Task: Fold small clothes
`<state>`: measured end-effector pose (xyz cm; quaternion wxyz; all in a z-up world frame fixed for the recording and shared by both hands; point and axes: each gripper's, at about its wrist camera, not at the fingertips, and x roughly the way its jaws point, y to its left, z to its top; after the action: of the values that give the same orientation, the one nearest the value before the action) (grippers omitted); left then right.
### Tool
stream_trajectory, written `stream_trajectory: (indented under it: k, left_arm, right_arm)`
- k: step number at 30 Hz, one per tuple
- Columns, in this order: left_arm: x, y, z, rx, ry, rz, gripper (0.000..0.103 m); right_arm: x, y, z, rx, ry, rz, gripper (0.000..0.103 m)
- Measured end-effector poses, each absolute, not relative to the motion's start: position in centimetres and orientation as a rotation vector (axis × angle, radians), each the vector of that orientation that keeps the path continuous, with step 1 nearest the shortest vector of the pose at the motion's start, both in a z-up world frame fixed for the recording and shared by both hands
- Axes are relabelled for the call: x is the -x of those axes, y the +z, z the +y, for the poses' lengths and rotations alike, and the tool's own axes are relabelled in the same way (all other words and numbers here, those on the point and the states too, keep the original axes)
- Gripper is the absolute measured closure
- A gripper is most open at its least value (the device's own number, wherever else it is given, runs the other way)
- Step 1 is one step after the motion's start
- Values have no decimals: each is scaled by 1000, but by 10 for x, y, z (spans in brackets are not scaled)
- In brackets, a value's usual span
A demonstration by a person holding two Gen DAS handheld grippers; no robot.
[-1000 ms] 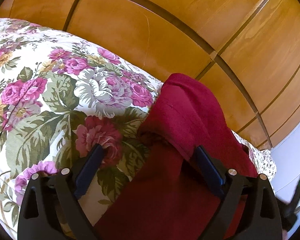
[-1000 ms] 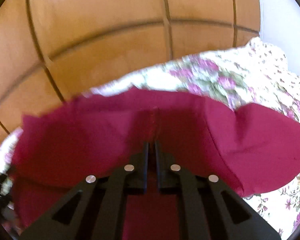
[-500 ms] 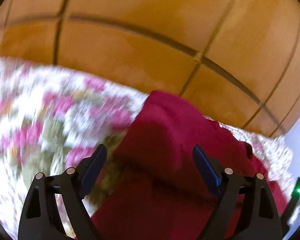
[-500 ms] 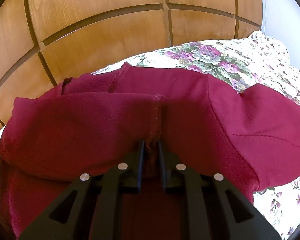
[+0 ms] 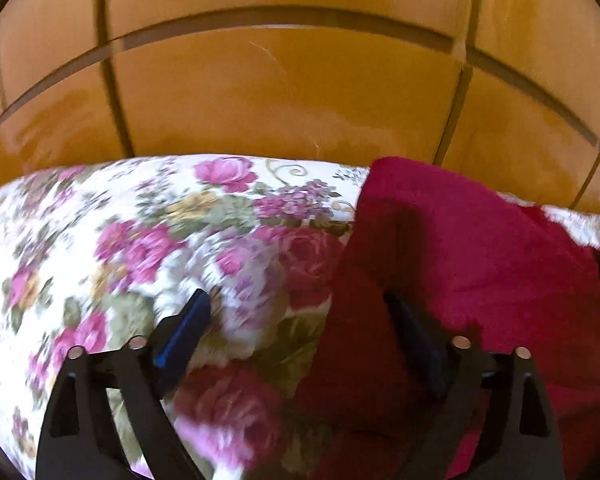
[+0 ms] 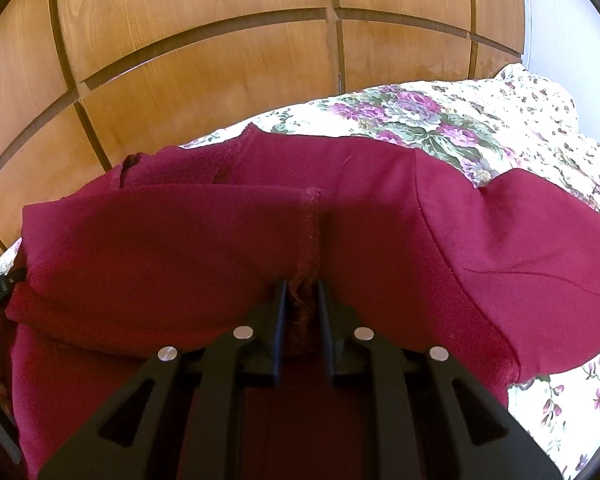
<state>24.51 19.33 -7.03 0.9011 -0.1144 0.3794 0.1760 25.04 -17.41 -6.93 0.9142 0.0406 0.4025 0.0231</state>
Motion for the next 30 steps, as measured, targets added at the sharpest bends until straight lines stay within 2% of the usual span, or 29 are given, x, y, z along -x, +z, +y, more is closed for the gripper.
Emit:
stream_trajectory:
  k: [6,9,10,11,15,24,30]
  left_arm:
    - [-187,-74,180,375,272,790,4]
    - [-170,-81,177,388,256,801,4]
    - [-168,-80,176,396,252,793,4]
    - [-167,-81,178,406,248,796,4]
    - [-172,-89,176,388,253,825,4]
    - [-174,-90,175,393,249,819,4]
    - [-173,-90,176,399,246,815,4]
  right_arm:
    - [-250,-68,-176,-97,54,826,87]
    - [-247,-66,-180,-126,67,816,81]
    - [-245,-65,-182,-144,80,812,69]
    - [-243,-63,-184,-168,105,806,52]
    - [-217,-45,-198,-204,84,740,39]
    - [-158,-28,-343,-453,-175,670,38]
    - [-121,-35,-459,-615,-474,672,43]
